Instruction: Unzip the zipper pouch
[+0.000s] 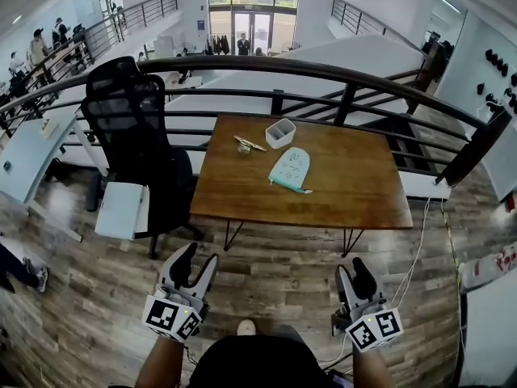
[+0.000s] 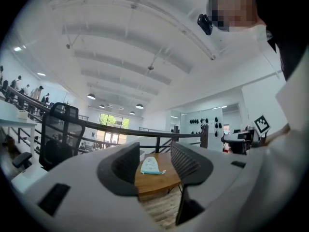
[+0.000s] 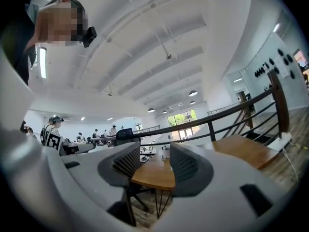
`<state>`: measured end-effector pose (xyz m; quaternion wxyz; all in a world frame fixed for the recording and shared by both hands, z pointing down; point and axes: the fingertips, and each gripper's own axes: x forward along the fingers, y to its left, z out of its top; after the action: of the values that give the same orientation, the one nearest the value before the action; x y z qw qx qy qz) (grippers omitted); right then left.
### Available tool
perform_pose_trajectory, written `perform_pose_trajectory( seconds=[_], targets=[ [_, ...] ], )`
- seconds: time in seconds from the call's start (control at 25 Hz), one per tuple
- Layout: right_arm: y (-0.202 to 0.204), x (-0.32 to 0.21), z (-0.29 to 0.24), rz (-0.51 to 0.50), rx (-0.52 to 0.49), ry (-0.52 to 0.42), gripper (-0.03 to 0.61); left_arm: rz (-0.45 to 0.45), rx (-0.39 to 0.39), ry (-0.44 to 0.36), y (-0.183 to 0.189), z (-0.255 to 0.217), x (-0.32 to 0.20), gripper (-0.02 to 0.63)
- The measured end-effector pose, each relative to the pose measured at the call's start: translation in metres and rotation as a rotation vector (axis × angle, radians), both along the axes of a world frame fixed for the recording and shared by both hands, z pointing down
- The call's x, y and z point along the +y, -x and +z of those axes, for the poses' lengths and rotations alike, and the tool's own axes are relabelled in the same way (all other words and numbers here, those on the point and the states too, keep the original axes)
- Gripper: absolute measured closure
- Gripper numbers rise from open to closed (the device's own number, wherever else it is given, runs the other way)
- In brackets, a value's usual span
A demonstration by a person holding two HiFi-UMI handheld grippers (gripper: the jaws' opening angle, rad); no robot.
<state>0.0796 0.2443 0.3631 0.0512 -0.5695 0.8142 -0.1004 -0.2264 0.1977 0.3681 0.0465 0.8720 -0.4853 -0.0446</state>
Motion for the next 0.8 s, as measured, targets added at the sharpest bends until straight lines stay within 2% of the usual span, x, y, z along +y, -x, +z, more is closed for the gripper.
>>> perform_pose_trajectory(
  seconds=[0.36, 0.8],
  targets=[
    [0.001, -0.053, 0.009, -0.024, -0.006, 0.024, 0.408, 0.029, 0.000, 0.020, -0.015, 0.009, -0.041, 0.408],
    [-0.025, -0.154, 0.018, -0.132, 0.049, 0.034, 0.431, -0.016, -0.006, 0.010, -0.049, 0.006, -0.119, 0.408]
  ],
)
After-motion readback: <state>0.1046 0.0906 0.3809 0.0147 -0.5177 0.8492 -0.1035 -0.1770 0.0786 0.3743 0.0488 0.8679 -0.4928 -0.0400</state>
